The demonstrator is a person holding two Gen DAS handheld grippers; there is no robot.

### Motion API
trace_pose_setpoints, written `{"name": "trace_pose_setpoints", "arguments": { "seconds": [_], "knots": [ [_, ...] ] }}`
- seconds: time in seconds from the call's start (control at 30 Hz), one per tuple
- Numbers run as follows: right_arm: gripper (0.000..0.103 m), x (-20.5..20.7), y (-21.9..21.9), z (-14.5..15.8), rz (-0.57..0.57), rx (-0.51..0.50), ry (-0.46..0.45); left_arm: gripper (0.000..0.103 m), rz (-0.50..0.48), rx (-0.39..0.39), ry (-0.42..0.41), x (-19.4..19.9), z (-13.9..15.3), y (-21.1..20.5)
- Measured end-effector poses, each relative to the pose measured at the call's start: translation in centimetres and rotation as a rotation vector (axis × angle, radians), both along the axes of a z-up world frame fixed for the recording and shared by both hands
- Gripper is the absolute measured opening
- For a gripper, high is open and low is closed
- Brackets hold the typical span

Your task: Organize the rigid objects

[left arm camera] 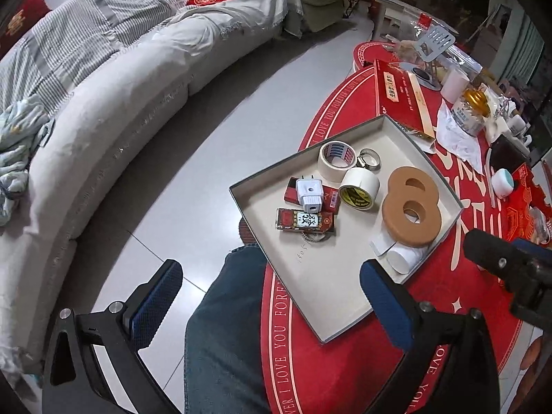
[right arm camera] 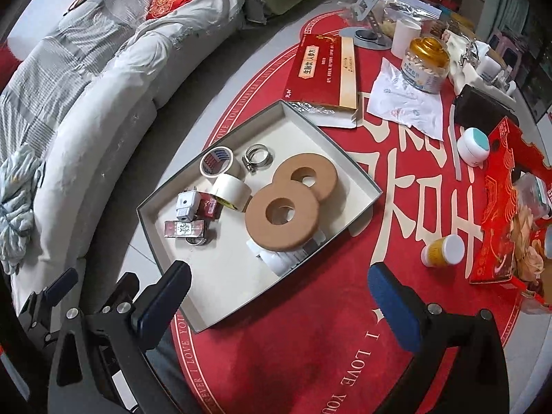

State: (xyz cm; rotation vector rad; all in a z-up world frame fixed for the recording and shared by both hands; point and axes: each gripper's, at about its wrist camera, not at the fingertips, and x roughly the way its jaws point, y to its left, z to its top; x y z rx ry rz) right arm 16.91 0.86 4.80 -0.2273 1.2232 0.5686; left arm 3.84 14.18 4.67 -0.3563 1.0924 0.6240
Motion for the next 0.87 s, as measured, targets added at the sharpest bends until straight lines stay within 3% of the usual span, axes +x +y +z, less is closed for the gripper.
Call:
{"name": "trace_pose_setpoints", "arguments": {
  "seconds": [0.77, 0.87],
  "knots": [
    [0.103, -0.56, 0.62, 0.08, 0.012, -0.013, -0.002, 0.103, -0.012, -0.026, -0.002, -0.28, -0.03, -0.14],
    [0.103, -0.58, 0.65, 0.11, 0.011, -0.014, -0.004, 0.103, 0.008, 0.010, -0.007, -0.47, 0.10, -0.04]
  ]
}}
